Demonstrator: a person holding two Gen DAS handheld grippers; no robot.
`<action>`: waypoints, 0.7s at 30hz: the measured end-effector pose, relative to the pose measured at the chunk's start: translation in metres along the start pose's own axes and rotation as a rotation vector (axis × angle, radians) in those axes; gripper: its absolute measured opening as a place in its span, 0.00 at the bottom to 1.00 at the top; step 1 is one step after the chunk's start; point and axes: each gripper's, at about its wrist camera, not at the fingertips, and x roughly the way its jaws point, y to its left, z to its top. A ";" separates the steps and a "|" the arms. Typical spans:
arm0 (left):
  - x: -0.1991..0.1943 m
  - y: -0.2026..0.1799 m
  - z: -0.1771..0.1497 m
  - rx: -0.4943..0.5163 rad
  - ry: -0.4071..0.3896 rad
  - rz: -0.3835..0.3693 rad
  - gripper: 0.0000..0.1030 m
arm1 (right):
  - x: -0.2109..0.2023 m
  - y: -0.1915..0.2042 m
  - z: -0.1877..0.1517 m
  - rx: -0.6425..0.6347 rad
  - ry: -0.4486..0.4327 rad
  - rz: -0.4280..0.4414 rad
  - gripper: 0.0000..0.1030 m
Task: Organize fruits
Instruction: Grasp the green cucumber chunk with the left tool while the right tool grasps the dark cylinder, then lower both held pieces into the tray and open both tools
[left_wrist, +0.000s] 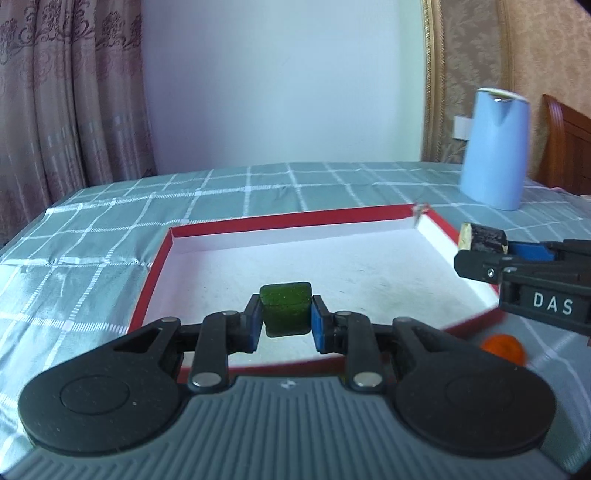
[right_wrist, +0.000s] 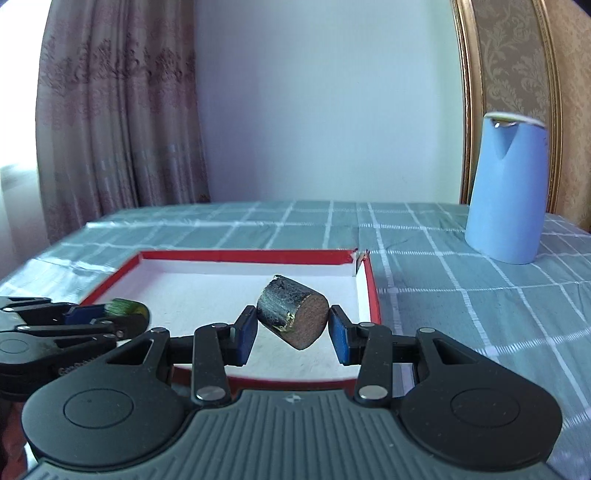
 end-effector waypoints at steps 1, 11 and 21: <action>0.006 0.002 0.003 -0.008 0.008 0.007 0.24 | 0.008 0.000 0.002 -0.002 0.014 -0.010 0.40; 0.046 0.019 0.015 -0.058 0.076 0.057 0.24 | 0.068 0.004 0.006 -0.035 0.135 -0.076 0.40; 0.062 0.027 0.015 -0.069 0.115 0.118 0.29 | 0.084 0.002 0.009 -0.018 0.190 -0.070 0.40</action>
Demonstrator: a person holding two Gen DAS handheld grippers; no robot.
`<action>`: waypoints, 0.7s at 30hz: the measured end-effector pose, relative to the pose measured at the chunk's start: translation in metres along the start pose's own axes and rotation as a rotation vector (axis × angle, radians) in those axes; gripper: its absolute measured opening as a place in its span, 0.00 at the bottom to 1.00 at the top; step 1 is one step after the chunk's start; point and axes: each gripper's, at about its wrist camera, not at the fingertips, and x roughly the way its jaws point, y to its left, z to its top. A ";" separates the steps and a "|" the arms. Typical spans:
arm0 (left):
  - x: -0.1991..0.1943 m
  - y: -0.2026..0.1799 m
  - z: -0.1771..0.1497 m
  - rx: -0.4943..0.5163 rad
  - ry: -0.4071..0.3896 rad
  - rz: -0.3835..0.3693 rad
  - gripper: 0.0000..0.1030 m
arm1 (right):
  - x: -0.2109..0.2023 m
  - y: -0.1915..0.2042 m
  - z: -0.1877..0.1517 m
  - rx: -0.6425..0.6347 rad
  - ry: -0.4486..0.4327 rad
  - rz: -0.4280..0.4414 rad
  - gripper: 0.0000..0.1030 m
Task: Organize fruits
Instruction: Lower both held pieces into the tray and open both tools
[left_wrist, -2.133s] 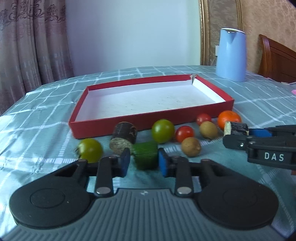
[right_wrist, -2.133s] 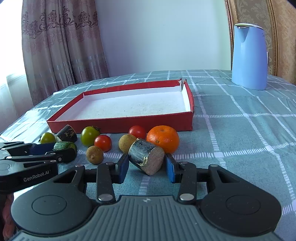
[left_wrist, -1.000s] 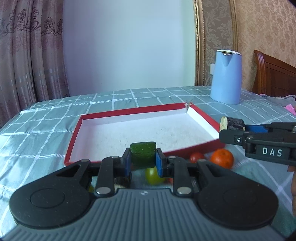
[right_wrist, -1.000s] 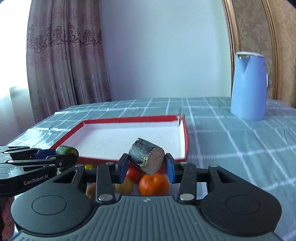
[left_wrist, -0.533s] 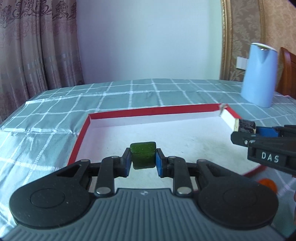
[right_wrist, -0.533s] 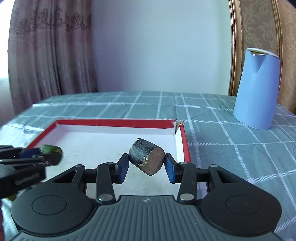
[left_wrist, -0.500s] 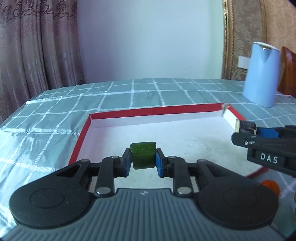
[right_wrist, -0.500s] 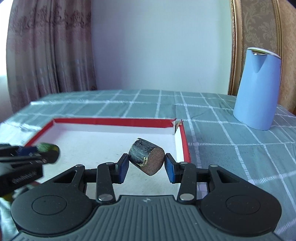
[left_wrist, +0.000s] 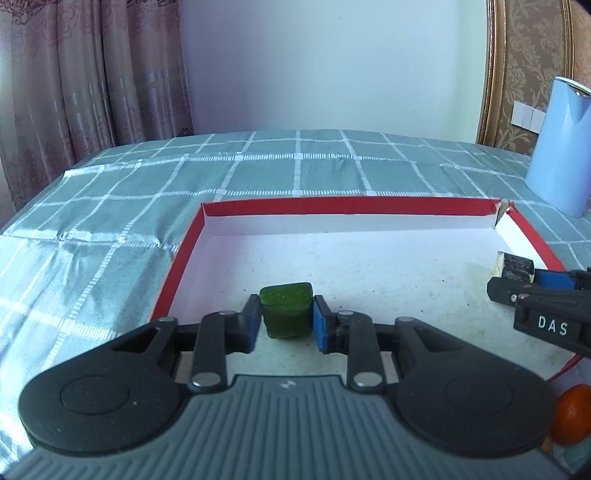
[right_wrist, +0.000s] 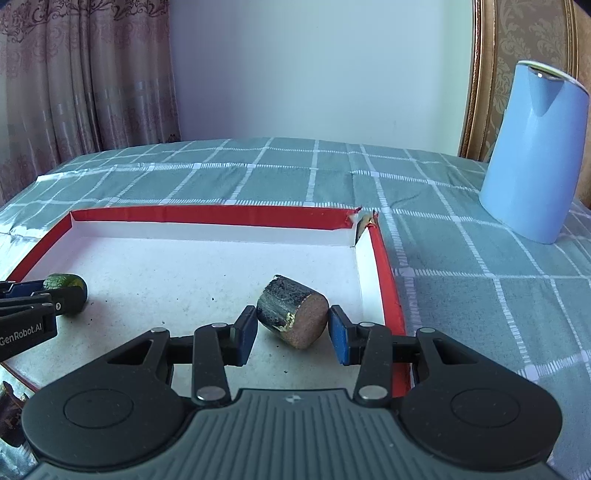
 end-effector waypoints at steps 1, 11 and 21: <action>-0.001 -0.001 -0.001 0.005 -0.007 0.009 0.33 | 0.000 0.000 0.000 -0.003 0.003 0.000 0.41; -0.002 -0.001 0.000 0.006 -0.023 0.019 0.70 | 0.000 0.000 0.000 -0.007 0.004 -0.007 0.41; -0.012 0.001 -0.001 -0.007 -0.066 0.009 0.90 | -0.012 -0.004 0.000 0.005 -0.065 -0.012 0.66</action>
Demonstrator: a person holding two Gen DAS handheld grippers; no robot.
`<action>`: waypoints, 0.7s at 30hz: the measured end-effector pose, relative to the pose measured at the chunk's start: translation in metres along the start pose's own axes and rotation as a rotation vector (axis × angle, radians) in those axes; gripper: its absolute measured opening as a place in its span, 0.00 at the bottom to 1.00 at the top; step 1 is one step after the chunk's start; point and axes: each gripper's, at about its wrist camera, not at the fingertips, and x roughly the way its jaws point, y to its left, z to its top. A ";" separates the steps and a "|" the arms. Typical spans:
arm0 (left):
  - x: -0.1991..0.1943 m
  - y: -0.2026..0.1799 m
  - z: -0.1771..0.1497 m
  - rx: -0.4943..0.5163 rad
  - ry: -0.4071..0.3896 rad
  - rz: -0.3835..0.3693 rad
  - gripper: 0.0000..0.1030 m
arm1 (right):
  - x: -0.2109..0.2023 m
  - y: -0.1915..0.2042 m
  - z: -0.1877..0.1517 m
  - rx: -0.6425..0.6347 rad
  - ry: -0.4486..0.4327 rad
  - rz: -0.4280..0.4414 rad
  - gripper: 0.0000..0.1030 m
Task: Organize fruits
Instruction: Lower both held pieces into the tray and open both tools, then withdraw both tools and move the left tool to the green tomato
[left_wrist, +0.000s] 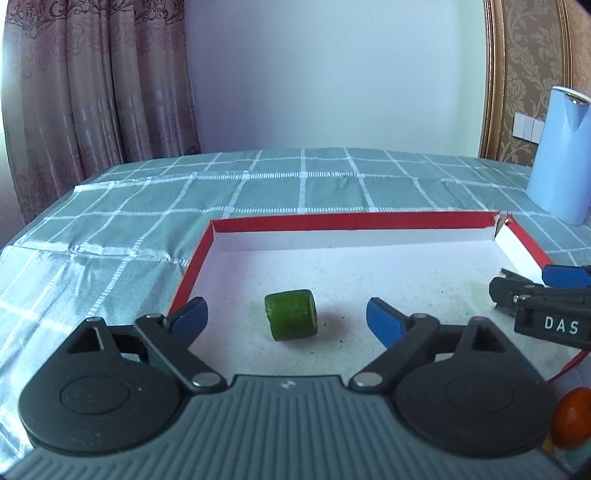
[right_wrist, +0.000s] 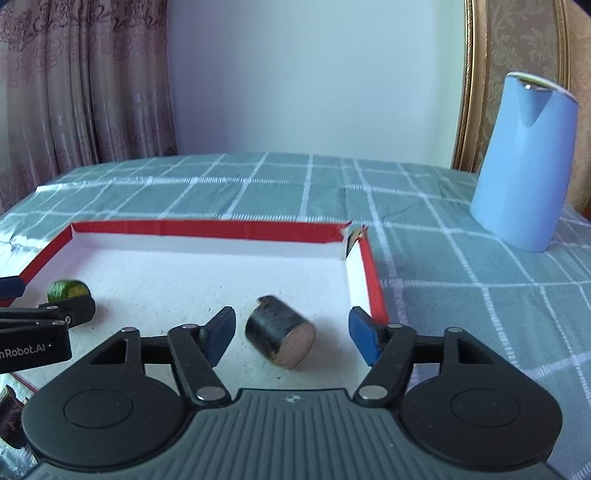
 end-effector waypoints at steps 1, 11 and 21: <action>-0.001 0.000 0.000 0.001 -0.001 -0.002 0.91 | -0.001 -0.001 0.000 0.003 -0.002 0.003 0.66; -0.022 0.010 -0.009 -0.026 -0.070 0.006 1.00 | -0.015 -0.016 -0.003 0.083 -0.060 0.021 0.67; -0.046 0.029 -0.021 -0.081 -0.123 -0.002 1.00 | -0.039 -0.020 -0.019 0.080 -0.094 0.020 0.68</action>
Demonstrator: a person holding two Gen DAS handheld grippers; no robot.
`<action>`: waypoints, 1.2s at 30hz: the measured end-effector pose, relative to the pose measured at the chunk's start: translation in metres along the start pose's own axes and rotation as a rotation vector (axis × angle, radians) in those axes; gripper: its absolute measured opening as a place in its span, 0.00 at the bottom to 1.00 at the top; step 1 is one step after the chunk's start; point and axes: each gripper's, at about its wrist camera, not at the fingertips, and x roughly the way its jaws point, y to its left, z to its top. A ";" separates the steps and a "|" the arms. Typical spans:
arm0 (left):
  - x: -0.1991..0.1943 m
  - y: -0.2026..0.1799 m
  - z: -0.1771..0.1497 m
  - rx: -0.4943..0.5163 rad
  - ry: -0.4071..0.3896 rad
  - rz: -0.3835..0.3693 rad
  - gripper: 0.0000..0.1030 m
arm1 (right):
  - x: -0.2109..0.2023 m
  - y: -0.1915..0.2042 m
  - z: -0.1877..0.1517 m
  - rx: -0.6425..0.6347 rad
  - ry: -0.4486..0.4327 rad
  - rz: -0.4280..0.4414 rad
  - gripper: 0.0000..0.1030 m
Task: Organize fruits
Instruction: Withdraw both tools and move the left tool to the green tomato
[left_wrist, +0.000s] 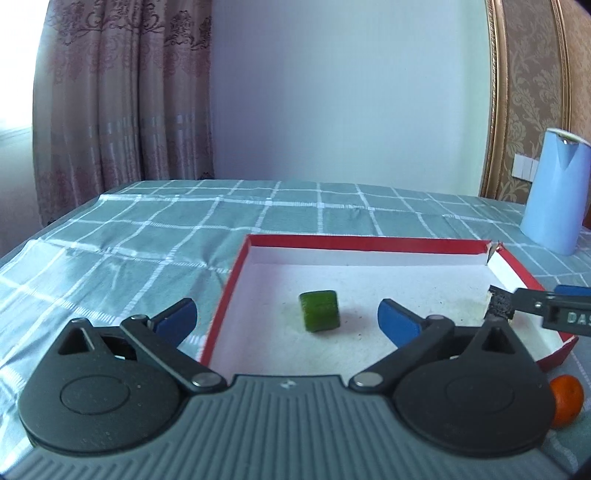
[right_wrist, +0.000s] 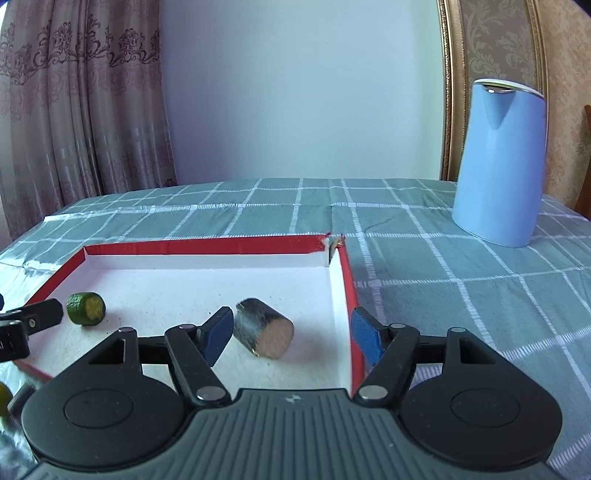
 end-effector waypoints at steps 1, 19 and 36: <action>-0.001 0.003 0.000 -0.014 0.002 -0.005 1.00 | -0.003 -0.004 -0.002 0.018 -0.009 0.006 0.68; -0.007 0.015 -0.002 -0.073 0.012 -0.024 1.00 | -0.075 -0.028 -0.059 -0.005 0.037 0.180 0.68; -0.005 0.014 -0.004 -0.061 0.030 -0.036 1.00 | -0.050 -0.002 -0.057 -0.067 0.120 0.150 0.41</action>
